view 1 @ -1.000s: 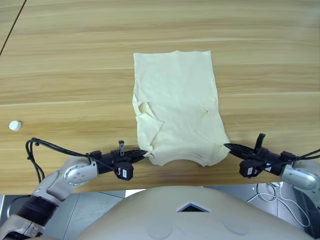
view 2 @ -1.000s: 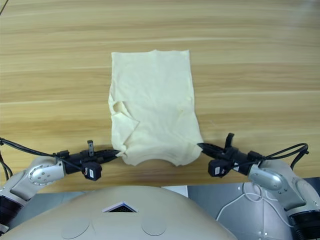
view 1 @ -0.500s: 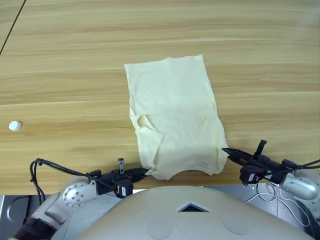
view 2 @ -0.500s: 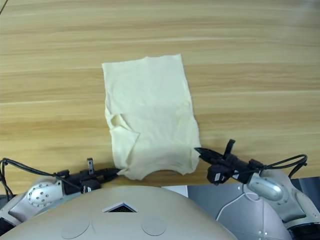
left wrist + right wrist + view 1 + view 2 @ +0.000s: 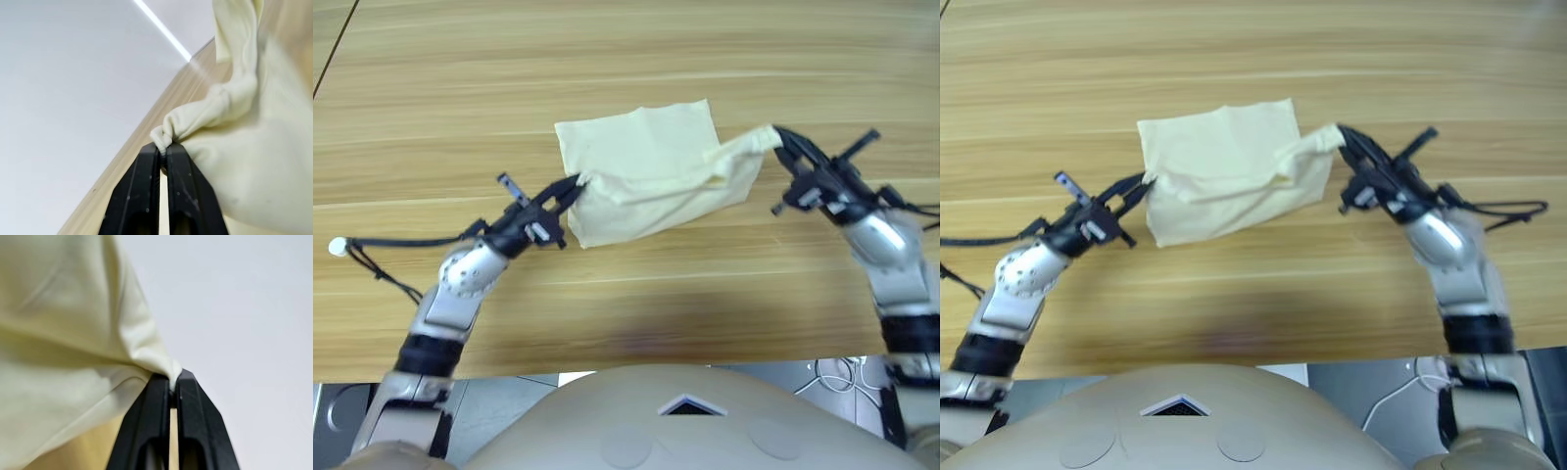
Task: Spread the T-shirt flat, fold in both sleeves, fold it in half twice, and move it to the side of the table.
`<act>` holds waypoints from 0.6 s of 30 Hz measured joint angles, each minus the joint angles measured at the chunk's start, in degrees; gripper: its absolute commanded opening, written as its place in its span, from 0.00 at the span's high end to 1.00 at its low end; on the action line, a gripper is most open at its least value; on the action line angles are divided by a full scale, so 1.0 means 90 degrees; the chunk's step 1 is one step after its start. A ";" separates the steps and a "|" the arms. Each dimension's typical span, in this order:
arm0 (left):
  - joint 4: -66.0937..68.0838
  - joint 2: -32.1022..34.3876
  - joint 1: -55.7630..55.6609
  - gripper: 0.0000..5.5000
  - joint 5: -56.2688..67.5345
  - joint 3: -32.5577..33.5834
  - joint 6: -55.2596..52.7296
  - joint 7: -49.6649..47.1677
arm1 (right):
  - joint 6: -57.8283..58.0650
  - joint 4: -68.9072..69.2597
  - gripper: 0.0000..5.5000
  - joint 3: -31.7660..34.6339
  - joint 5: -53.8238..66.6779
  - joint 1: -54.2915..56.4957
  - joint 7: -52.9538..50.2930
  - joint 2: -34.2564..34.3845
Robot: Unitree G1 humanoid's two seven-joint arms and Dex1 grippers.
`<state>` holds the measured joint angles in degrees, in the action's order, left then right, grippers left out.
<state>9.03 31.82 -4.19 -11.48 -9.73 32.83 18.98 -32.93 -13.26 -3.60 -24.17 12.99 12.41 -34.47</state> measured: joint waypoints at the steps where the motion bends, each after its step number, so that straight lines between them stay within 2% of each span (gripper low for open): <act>1: 0.0439 -0.0108 -0.0375 1.00 -0.0137 -0.0007 -0.0027 -0.0126 | 0.0068 -0.0498 1.00 -0.0192 -0.0280 0.0411 -0.0218 0.0172; 6: 0.3093 -0.0602 -0.2143 1.00 -0.0948 -0.0149 -0.0026 -0.1002 | 0.0291 -0.3189 1.00 -0.0974 -0.1223 0.2027 -0.1469 0.0924; 10: 0.4629 -0.0800 -0.2786 1.00 -0.1238 -0.0310 0.0196 -0.1549 | 0.0337 -0.4750 1.00 -0.1403 -0.1480 0.2886 -0.2221 0.1323; 15: 0.5691 -0.1012 -0.3370 1.00 -0.1393 -0.0416 0.0389 -0.1943 | 0.0482 -0.5818 1.00 -0.1603 -0.1499 0.3371 -0.2746 0.1505; 16: 0.5904 -0.1059 -0.3499 0.93 -0.1455 -0.0447 0.0397 -0.2032 | 0.0519 -0.5971 0.94 -0.1646 -0.1496 0.3451 -0.2801 0.1524; 18: 0.6170 -0.1137 -0.3630 0.87 -0.1463 -0.0499 0.0411 -0.2076 | 0.0612 -0.6158 0.88 -0.1683 -0.1496 0.3575 -0.2892 0.1579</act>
<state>64.56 21.58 -36.86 -24.65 -14.22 36.53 0.29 -27.42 -68.69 -18.75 -37.63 45.16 -13.62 -20.26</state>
